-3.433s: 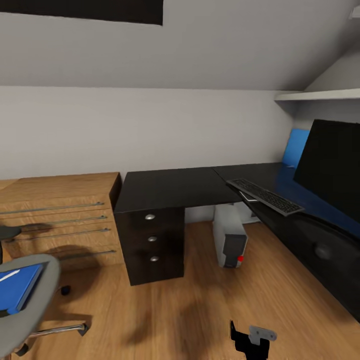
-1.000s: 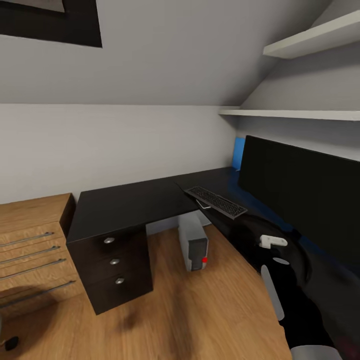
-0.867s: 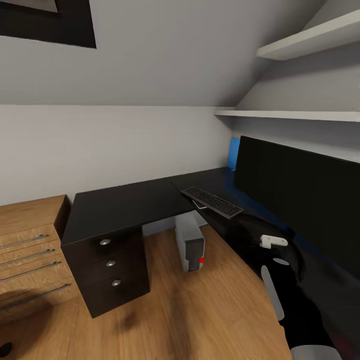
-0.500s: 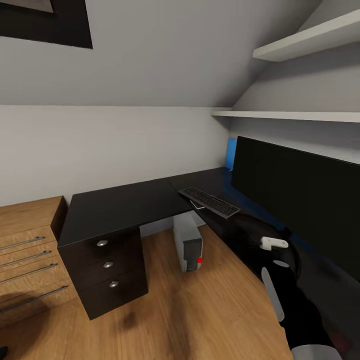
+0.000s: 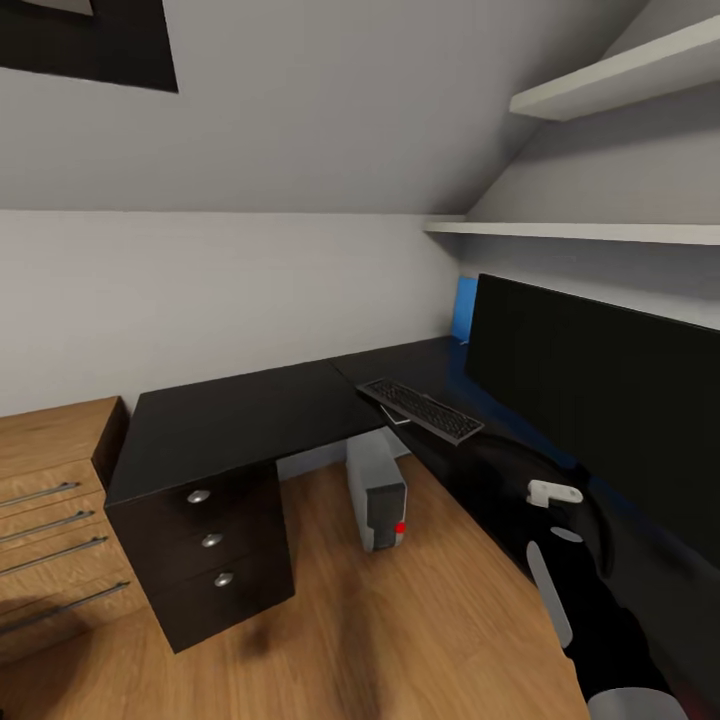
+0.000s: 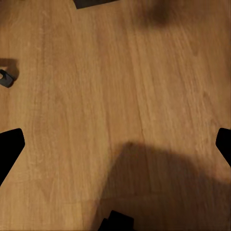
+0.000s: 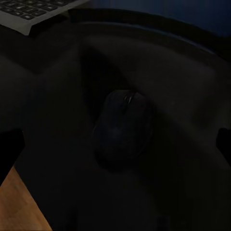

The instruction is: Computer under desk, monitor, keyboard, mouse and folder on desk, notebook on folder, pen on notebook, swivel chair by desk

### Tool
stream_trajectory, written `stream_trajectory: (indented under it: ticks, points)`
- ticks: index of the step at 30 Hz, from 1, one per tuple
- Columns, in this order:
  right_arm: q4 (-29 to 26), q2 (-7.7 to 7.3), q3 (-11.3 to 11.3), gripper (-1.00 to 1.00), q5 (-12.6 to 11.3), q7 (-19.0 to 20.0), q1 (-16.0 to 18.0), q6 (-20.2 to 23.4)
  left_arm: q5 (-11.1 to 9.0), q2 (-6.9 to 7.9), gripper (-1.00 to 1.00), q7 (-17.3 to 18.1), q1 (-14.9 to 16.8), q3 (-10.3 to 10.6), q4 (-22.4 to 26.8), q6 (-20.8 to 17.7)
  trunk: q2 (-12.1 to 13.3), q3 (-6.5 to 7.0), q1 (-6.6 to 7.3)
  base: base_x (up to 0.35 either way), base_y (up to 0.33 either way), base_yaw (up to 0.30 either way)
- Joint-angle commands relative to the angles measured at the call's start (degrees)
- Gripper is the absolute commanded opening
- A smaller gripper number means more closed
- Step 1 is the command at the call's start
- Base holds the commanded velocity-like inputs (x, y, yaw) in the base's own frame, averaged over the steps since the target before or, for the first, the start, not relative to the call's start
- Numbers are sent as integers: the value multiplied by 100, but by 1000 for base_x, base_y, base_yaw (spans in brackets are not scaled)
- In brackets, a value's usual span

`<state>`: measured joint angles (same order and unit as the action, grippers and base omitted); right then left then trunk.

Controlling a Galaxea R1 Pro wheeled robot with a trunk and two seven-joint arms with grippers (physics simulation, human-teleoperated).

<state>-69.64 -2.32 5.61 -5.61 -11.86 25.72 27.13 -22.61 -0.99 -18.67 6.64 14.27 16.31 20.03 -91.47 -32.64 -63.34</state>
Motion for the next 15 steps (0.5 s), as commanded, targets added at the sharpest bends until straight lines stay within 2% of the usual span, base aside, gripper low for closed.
stream_trajectory:
  ticks: [1,8,15]
  points:
    - [-5,-3,15,100,-60,-43,3,12,-33,2,100,-40,4,49,0,19,-3,-6,0,37,0,0]
    - [2,-5,161,100,-59,-44,3,-17,-33,2,100,-40,4,49,1,19,-3,-6,0,30,0,0]
    - [143,-5,201,100,-76,-43,14,-23,-33,2,100,-35,4,49,-3,19,-3,-6,0,167,0,0]
